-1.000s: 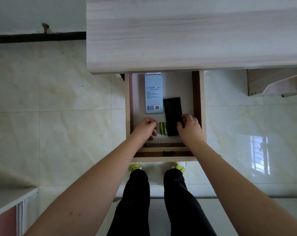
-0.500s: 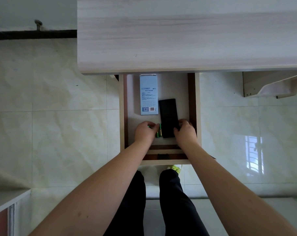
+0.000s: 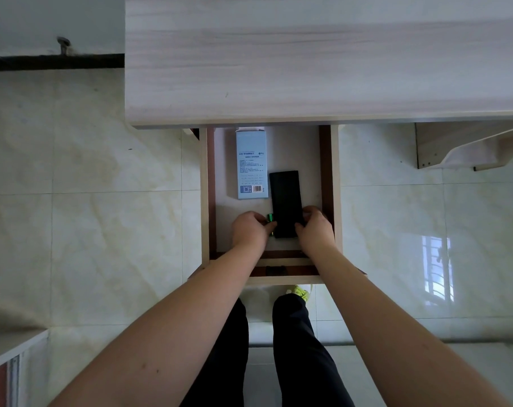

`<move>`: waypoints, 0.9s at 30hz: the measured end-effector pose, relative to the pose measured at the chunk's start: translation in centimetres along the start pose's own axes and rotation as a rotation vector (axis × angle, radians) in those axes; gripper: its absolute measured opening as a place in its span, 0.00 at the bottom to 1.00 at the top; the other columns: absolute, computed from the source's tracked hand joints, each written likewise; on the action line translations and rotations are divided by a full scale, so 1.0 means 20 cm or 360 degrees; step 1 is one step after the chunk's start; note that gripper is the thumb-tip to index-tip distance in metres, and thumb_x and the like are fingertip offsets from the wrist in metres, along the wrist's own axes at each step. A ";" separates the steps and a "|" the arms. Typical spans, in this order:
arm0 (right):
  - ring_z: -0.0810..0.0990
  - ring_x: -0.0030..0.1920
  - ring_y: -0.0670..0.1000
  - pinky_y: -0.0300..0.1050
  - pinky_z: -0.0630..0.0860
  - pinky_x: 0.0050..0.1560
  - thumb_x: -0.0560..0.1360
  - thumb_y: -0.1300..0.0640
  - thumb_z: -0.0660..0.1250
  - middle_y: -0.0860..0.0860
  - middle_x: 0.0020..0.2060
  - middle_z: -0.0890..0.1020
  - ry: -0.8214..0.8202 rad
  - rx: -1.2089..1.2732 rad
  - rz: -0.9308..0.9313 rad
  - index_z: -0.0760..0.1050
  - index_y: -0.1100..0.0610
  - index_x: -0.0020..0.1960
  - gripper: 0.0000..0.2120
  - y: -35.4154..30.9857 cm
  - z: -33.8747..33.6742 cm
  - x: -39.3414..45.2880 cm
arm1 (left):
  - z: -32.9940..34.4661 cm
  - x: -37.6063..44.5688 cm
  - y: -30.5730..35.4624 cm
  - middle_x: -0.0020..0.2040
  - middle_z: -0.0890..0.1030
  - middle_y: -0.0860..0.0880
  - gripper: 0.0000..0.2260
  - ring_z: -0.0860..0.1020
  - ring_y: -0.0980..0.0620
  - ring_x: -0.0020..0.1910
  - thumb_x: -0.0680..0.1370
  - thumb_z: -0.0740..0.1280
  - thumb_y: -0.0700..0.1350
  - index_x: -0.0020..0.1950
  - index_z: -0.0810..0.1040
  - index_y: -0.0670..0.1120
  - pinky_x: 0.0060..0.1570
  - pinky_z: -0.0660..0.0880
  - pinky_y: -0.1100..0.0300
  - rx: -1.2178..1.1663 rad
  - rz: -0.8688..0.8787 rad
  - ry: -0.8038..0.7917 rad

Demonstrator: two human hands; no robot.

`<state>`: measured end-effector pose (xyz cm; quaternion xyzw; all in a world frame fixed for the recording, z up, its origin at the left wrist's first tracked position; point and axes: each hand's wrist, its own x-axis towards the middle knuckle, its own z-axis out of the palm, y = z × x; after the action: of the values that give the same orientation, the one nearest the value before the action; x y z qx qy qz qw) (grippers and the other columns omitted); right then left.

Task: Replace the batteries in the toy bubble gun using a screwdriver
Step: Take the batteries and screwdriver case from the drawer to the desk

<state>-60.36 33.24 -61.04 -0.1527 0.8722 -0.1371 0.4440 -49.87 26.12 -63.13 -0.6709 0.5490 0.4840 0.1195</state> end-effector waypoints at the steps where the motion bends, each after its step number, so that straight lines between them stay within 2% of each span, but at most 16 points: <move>1: 0.76 0.61 0.56 0.47 0.75 0.57 0.79 0.61 0.64 0.56 0.64 0.76 -0.0002 0.0003 0.0000 0.66 0.55 0.70 0.21 0.00 0.00 0.00 | 0.00 0.00 0.00 0.55 0.81 0.46 0.14 0.79 0.47 0.54 0.74 0.72 0.50 0.57 0.79 0.46 0.54 0.77 0.53 -0.0003 0.0013 -0.0010; 7: 0.76 0.62 0.56 0.47 0.75 0.58 0.79 0.61 0.63 0.55 0.65 0.75 -0.0022 0.0041 0.0004 0.66 0.55 0.71 0.21 0.00 0.00 0.00 | 0.00 0.01 0.00 0.58 0.80 0.45 0.15 0.78 0.46 0.56 0.76 0.70 0.50 0.60 0.78 0.45 0.51 0.74 0.58 0.0051 0.0012 -0.0084; 12: 0.76 0.62 0.55 0.46 0.75 0.58 0.79 0.60 0.64 0.54 0.65 0.75 -0.0014 0.0066 0.0018 0.67 0.55 0.70 0.20 0.00 0.00 0.01 | -0.03 -0.02 -0.01 0.61 0.79 0.43 0.18 0.77 0.46 0.59 0.81 0.63 0.51 0.67 0.74 0.43 0.50 0.70 0.59 0.0091 0.0133 -0.0141; 18: 0.77 0.60 0.55 0.45 0.76 0.56 0.79 0.58 0.64 0.55 0.65 0.75 -0.0037 0.0087 0.0027 0.67 0.56 0.70 0.20 0.00 -0.01 0.00 | -0.13 -0.04 -0.01 0.58 0.77 0.48 0.17 0.75 0.51 0.53 0.81 0.61 0.52 0.69 0.72 0.46 0.49 0.71 0.57 -0.0399 0.0102 -0.0183; 21: 0.77 0.61 0.55 0.45 0.75 0.56 0.79 0.57 0.64 0.54 0.65 0.74 -0.0044 0.0098 0.0024 0.66 0.56 0.70 0.20 -0.01 -0.01 0.00 | -0.17 -0.06 -0.01 0.55 0.79 0.48 0.15 0.76 0.49 0.54 0.81 0.62 0.54 0.66 0.73 0.51 0.47 0.73 0.57 -0.0607 0.0085 -0.0194; 23: 0.77 0.61 0.56 0.46 0.76 0.56 0.79 0.57 0.64 0.54 0.65 0.74 -0.0048 0.0107 0.0027 0.66 0.55 0.70 0.21 -0.01 -0.01 0.00 | -0.20 -0.08 0.00 0.53 0.80 0.46 0.12 0.76 0.52 0.43 0.80 0.63 0.55 0.62 0.74 0.54 0.38 0.72 0.61 -0.0805 0.0024 -0.0239; 25: 0.77 0.60 0.55 0.45 0.76 0.55 0.79 0.56 0.64 0.54 0.65 0.75 -0.0048 0.0115 0.0030 0.66 0.55 0.70 0.21 -0.01 -0.01 0.00 | -0.22 -0.10 0.01 0.51 0.82 0.45 0.10 0.70 0.56 0.31 0.80 0.63 0.55 0.60 0.75 0.55 0.27 0.67 0.66 -0.1004 -0.0014 -0.0287; 27: 0.77 0.60 0.55 0.44 0.75 0.54 0.79 0.56 0.65 0.54 0.64 0.75 -0.0046 0.0118 0.0030 0.66 0.55 0.70 0.21 -0.01 0.00 0.00 | -0.24 -0.12 0.04 0.50 0.84 0.47 0.12 0.69 0.58 0.29 0.80 0.63 0.53 0.61 0.76 0.53 0.25 0.65 0.67 -0.1157 -0.0017 -0.0313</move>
<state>-60.44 33.06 -60.99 -0.1301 0.8613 -0.1629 0.4633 -47.82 24.06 -58.54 -0.6226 0.3238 0.7088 -0.0717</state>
